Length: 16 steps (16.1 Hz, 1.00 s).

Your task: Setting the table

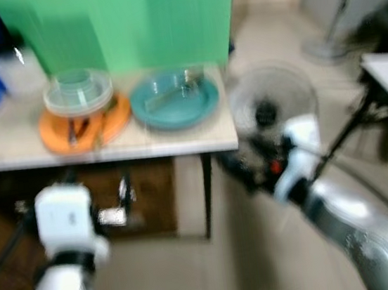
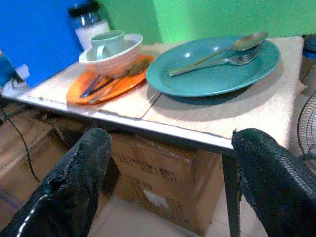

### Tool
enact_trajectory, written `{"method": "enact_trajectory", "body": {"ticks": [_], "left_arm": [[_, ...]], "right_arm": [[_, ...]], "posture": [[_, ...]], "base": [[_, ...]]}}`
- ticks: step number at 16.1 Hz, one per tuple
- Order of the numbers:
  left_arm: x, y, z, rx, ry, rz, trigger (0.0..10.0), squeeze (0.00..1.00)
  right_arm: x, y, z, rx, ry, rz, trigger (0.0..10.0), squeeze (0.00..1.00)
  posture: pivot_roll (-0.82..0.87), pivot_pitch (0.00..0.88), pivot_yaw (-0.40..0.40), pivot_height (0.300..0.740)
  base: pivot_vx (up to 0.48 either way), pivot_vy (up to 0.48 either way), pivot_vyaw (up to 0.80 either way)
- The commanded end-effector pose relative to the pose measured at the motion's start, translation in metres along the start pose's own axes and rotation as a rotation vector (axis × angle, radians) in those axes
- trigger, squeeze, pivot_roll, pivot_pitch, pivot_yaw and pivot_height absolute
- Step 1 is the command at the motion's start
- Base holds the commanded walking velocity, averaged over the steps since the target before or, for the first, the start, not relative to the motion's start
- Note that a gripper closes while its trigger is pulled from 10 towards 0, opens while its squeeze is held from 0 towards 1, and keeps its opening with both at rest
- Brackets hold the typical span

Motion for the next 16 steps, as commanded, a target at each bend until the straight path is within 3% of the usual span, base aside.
{"method": "enact_trajectory", "body": {"ticks": [1, 16], "left_arm": [[0.004, 0.000, 0.004, 0.012, -0.002, -0.015, 10.0, 0.00], [0.014, 0.002, 0.004, -0.003, 0.038, -0.109, 10.0, 0.00]], "right_arm": [[0.008, 0.000, 0.005, 0.014, -0.007, -0.012, 10.0, 0.00], [0.014, 0.014, 0.025, 0.067, -0.023, -0.009, 10.0, 0.00]], "posture": [[0.01, 0.066, -0.008, 0.740], [0.02, 0.051, -0.013, 0.740]], "base": [[0.292, 0.000, 0.00], [0.294, 0.000, 0.00]]}}
Point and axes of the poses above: a point about 5 cm out from each wrist's last joint towards the gripper, its own y axis pointing out of the wrist towards the gripper, its own z axis along the axis of the wrist's last joint, x = y × z, the point moved 4 cm from there along y, pointing out of the wrist towards the gripper, and after that the axes turned 12 degrees about -y, right-handed, at the moved point
